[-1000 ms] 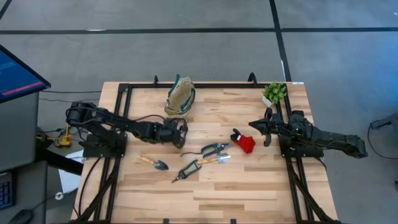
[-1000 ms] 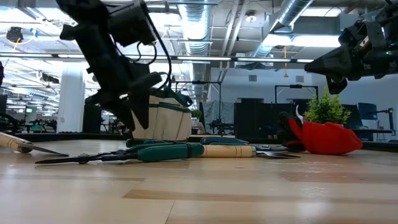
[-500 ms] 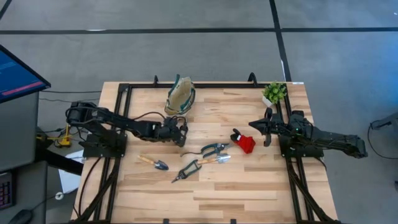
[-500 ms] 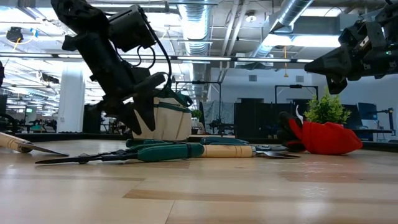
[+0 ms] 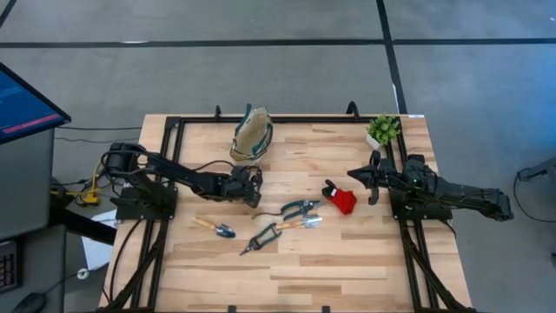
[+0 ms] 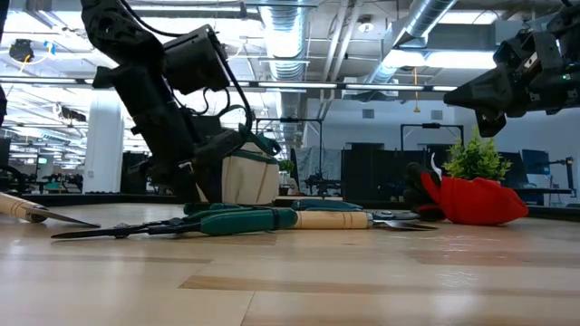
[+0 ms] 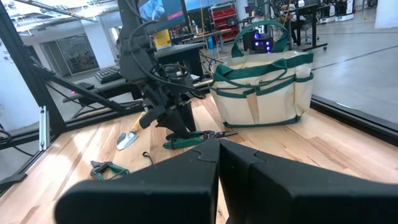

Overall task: Pick & Place Garden tools in Gardening bag
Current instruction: Put the top green shear scissors into the brown gardening bag

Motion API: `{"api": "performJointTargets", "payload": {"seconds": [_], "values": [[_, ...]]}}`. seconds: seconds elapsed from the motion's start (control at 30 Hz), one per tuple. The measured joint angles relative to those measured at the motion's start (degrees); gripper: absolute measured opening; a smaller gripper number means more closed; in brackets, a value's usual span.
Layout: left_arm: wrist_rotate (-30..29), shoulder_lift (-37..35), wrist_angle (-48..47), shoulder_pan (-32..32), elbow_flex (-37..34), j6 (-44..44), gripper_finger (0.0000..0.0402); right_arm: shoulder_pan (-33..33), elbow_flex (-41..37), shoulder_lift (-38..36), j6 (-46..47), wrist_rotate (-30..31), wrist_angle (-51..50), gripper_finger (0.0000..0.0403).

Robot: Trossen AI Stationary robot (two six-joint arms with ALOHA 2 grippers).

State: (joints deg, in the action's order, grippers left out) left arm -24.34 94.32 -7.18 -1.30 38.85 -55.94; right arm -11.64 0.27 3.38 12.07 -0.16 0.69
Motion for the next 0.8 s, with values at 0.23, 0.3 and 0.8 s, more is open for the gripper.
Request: {"api": "performJointTargets", "payload": {"seconds": [0.23, 0.3, 0.8], "values": [[0.85, -0.48, 0.57, 0.04, -0.02, -0.02, 0.0176, 0.0, 0.0, 0.0, 0.01, 0.0, 0.0, 0.0], [0.91, -0.48, 0.73, 0.04, -0.04, -0.02, 0.0176, 0.0, 0.0, 0.0, 0.01, 0.0, 0.0, 0.0], [1.02, -0.52, 1.44, 0.04, -0.07, 0.02, 0.0176, 0.0, 0.0, 0.0, -0.01, 0.01, 0.0, 0.0]]}}
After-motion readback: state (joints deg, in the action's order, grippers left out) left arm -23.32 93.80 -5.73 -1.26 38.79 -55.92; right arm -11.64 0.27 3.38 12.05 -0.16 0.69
